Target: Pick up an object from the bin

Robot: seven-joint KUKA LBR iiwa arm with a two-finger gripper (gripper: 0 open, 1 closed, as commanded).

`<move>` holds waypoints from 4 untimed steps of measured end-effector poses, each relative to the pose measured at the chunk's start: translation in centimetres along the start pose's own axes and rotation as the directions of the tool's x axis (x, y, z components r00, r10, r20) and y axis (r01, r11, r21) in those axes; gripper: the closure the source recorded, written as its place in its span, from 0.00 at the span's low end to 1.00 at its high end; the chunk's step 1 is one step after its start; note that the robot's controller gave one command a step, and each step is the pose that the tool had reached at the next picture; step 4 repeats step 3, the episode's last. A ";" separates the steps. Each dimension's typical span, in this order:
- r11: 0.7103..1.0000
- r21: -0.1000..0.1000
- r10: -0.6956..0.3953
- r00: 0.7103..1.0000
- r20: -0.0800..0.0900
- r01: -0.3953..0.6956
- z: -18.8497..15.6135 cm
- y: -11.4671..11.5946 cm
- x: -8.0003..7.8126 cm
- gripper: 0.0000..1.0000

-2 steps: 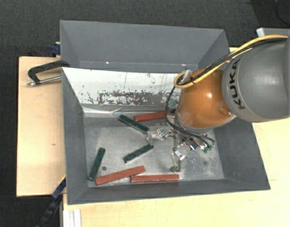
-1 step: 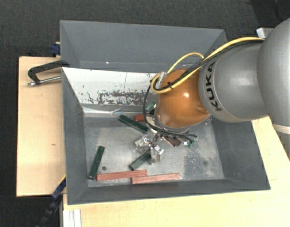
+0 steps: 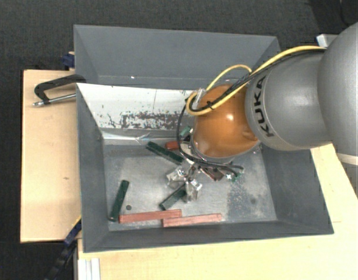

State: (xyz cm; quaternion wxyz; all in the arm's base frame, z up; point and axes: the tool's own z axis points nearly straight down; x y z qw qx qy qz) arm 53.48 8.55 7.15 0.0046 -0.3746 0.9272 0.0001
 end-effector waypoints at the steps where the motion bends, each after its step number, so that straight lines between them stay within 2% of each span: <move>1: 0.999 -0.002 -0.039 0.999 -0.003 0.039 -12.8 0.4 2.0 1.00; 2: 0.999 -0.002 -0.039 0.999 -0.003 0.039 -12.8 0.4 2.0 1.00; 3: 0.994 -0.005 -0.109 0.994 -0.006 0.109 -17.1 0.0 2.8 1.00; 4: 0.994 -0.005 -0.109 0.994 -0.006 0.109 -17.1 0.0 2.8 1.00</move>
Offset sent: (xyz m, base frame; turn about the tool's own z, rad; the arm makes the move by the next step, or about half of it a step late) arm 0.0000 0.0000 0.0000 0.0000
